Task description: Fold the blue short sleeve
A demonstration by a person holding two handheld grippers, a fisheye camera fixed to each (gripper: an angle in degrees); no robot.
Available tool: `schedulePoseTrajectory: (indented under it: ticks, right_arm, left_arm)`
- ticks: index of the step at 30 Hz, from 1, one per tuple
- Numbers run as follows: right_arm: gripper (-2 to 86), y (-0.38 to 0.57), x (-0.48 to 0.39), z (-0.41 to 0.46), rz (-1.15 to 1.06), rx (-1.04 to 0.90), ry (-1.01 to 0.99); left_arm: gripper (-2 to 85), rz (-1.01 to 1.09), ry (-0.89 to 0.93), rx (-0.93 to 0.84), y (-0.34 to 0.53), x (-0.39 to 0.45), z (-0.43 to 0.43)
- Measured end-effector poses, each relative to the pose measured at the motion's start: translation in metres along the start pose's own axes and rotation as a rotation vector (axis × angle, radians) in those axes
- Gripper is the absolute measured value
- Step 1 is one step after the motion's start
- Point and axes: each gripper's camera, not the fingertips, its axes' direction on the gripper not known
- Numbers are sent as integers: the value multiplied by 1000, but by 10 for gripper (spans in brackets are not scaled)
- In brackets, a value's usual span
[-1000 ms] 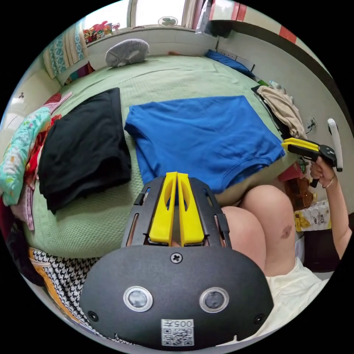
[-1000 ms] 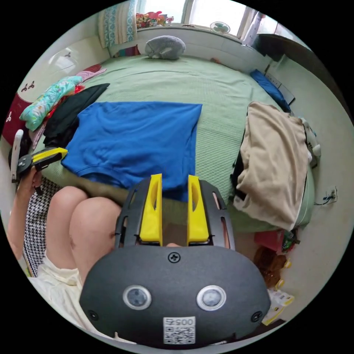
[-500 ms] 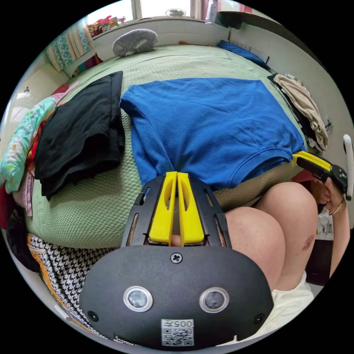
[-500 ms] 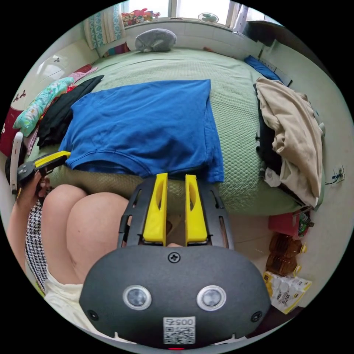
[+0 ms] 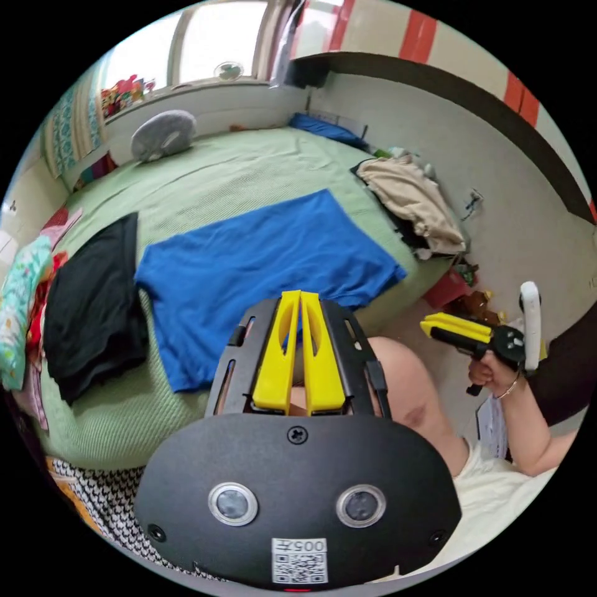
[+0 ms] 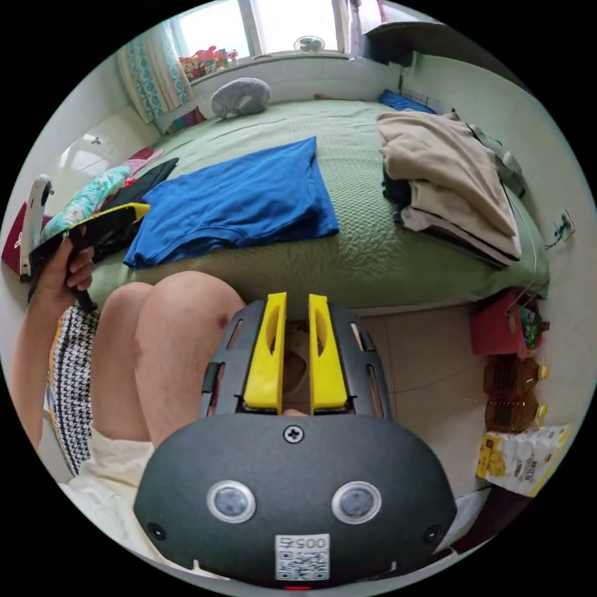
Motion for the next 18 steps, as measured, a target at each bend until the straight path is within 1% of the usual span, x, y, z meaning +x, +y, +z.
schedulePoseTrajectory:
  ticks: [1,2,6,8,10,11,15,18]
  right_arm:
    - [52,2,3,-3,6,4,-7]
    - [54,6,10,-10,6,12,-10]
    - [58,17,38,-35,25,55,22]
    - [59,22,53,-46,43,69,-2]
    - [60,27,67,-54,63,85,-9]
    - [60,31,76,-59,74,90,-11]
    - [61,37,100,-69,111,110,-20]
    - [61,34,110,-71,108,101,-15]
  left_arm:
    - [20,7,15,6,-5,9,4]
    - [47,24,46,12,-15,27,14]
    - [115,83,85,-68,-40,86,63]
    - [127,98,83,-105,-48,106,81]
    - [129,93,100,-89,-54,122,95]
    - [133,96,123,-110,-59,132,106]
    - [154,104,74,-196,-73,158,145]
    - [158,73,36,-215,-74,166,165]
